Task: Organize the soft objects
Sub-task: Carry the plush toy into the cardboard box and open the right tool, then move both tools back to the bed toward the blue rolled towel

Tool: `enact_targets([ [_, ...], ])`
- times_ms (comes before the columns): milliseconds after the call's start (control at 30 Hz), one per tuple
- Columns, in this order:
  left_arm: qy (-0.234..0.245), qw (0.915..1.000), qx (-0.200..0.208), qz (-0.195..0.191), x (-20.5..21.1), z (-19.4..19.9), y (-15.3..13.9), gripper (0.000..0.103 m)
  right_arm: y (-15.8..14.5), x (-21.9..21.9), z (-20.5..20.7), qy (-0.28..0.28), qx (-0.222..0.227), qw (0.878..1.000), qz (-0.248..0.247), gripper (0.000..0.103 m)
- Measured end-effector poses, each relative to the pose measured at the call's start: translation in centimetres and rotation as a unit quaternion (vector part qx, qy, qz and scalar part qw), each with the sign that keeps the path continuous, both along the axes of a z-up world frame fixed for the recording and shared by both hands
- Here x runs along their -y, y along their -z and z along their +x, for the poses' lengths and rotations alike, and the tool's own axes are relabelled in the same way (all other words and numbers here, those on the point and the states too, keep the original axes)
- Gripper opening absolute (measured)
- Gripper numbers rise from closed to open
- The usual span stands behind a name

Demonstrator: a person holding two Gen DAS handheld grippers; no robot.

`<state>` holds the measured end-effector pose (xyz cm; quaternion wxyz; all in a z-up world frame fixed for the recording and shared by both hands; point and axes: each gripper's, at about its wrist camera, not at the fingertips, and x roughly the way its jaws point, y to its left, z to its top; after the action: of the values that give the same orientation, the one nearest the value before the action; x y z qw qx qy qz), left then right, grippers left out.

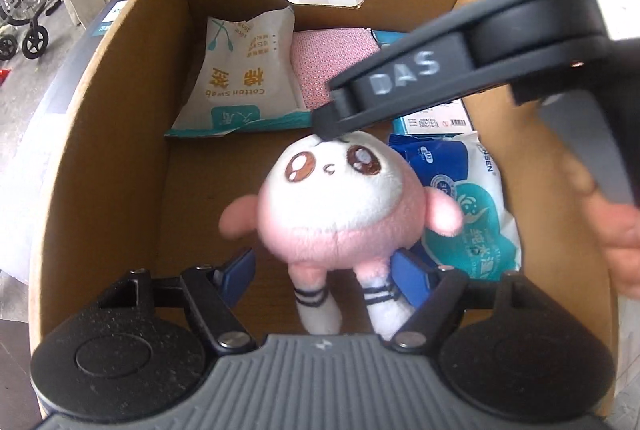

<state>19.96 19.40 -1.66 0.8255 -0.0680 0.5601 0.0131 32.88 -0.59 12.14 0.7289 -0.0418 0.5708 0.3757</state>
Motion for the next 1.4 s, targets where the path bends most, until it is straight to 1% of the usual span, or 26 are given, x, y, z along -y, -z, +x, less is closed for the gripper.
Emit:
enact_targets([
  [100, -0.009, 0.9998, -0.002, -0.018, -0.2, 0.4, 0.0, 0.075, 0.1, 0.5, -0.1, 0.003, 0.011, 1.0, 0.0, 0.048],
  [200, -0.015, 0.9993, -0.006, -0.034, -0.3, 0.8, 0.3, 0.074, 0.5, 0.8, 0.1, 0.011, 0.002, 1.0, 0.007, 0.048],
  [300, -0.018, 0.9991, -0.005, -0.037, -0.2, 0.9, 0.3, 0.074, 0.5, 1.0, 0.2, 0.022, 0.002, 1.0, 0.009, 0.049],
  [367, -0.016, 0.9989, -0.006, -0.043, -0.1, 0.6, 0.0, 0.076, 0.2, 1.4, 0.2, 0.028, 0.001, 0.999, 0.021, 0.049],
  [433, -0.016, 0.9988, -0.005, -0.045, 0.0, 0.2, -0.4, 0.076, -0.2, 2.0, 0.2, 0.033, -0.005, 0.998, 0.044, 0.05],
  [600, -0.009, 0.9987, 0.02, -0.047, 0.6, -0.7, -1.9, 0.076, -2.1, 4.5, -0.4, 0.049, 0.003, 0.995, 0.084, 0.05],
  [733, -0.001, 0.9981, 0.044, -0.044, 1.5, -1.2, -3.2, 0.076, -3.7, 7.3, -1.0, 0.066, 0.012, 0.992, 0.111, 0.05],
  [900, 0.01, 0.9963, 0.071, -0.048, 3.2, -1.4, -4.7, 0.077, -5.6, 12.4, -1.7, 0.102, 0.024, 0.983, 0.152, 0.05],
  [1067, 0.04, 0.9923, 0.106, -0.049, 6.5, -1.2, -6.2, 0.082, -6.2, 18.7, -2.8, 0.152, 0.033, 0.971, 0.182, 0.05],
  [1133, 0.056, 0.9913, 0.109, -0.047, 8.3, -0.7, -6.5, 0.085, -6.1, 21.5, -3.1, 0.177, 0.035, 0.966, 0.187, 0.051],
  [1200, 0.071, 0.9904, 0.108, -0.048, 10.2, 0.0, -6.5, 0.085, -5.9, 24.3, -3.4, 0.2, 0.036, 0.961, 0.188, 0.052],
  [1367, 0.106, 0.9862, 0.105, -0.072, 15.3, 1.6, -6.2, 0.086, -5.0, 32.2, -4.4, 0.258, 0.052, 0.949, 0.175, 0.056],
  [1400, 0.103, 0.9872, 0.106, -0.059, 16.5, 1.9, -6.2, 0.096, -4.7, 33.6, -4.6, 0.269, 0.056, 0.946, 0.169, 0.056],
])
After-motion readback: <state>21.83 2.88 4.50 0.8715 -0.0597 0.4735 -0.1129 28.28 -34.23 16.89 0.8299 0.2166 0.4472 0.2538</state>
